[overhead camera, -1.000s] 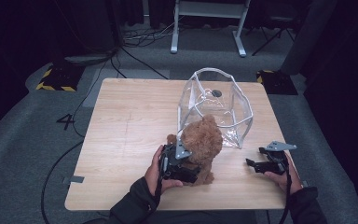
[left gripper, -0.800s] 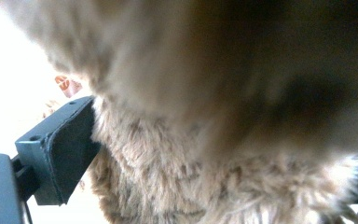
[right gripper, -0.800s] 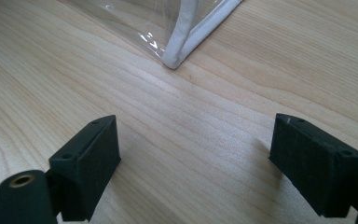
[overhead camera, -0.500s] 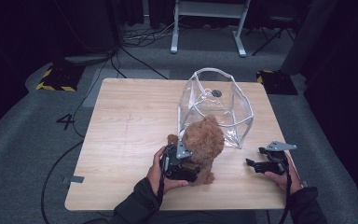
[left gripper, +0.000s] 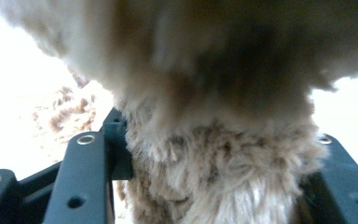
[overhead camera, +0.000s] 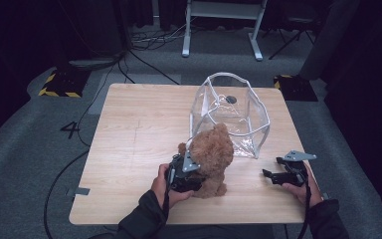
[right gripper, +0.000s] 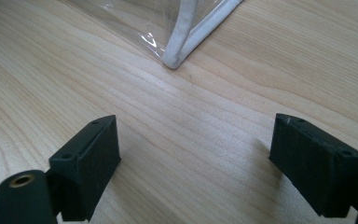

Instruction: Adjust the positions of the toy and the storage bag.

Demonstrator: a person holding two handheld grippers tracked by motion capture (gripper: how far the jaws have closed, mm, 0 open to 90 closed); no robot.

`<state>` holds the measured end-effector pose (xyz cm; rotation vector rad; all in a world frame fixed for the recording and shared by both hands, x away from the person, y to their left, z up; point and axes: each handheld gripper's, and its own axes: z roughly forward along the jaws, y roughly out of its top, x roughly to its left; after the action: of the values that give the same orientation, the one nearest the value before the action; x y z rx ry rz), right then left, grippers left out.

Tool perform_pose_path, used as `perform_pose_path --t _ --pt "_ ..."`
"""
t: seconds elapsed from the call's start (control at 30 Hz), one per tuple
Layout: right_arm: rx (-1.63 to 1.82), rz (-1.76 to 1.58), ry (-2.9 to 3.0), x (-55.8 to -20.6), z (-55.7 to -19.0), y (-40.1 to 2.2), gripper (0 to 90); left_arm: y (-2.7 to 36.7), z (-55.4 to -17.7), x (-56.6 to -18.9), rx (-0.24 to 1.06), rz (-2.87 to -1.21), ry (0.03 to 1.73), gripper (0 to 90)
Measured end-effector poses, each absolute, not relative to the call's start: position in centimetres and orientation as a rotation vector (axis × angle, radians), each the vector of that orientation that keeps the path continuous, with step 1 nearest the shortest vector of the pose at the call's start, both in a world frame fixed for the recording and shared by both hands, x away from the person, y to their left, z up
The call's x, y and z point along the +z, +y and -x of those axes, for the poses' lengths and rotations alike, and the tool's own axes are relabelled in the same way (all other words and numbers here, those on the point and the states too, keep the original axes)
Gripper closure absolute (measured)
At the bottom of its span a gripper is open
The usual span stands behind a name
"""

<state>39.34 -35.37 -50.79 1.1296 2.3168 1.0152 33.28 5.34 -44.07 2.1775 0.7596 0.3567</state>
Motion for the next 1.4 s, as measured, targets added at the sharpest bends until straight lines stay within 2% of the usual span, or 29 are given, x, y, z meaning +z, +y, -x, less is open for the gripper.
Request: perform_pose_path --t 0.5,1.0,1.03,1.13,1.3,1.4 --pt "1.015 -1.129 2.317 -50.8 -39.3 -35.4 15.5 12.5 -34.3 -44.4 0.368 -2.135 0.844 45.5" --pt "1.003 -1.112 2.343 -50.6 -39.5 -35.5 15.6 16.5 -36.3 -44.7 0.38 -2.088 0.917 44.8" --pt "1.006 -1.105 2.349 -50.6 -39.5 -35.6 16.2 16.7 -36.4 -44.7 0.383 -2.085 0.914 44.7" --pt "1.055 -1.059 2.369 -50.5 -39.4 -35.8 26.2 17.1 -36.7 -44.8 0.379 -2.074 0.921 44.6" --pt "1.081 -1.009 2.369 -49.9 -39.1 -35.6 30.4 17.9 -37.0 -44.9 0.384 -2.069 0.916 44.6" --pt "1.149 -0.953 2.367 -48.3 -38.9 -35.0 34.2 18.0 -37.0 -45.0 0.373 -2.061 0.923 44.7"
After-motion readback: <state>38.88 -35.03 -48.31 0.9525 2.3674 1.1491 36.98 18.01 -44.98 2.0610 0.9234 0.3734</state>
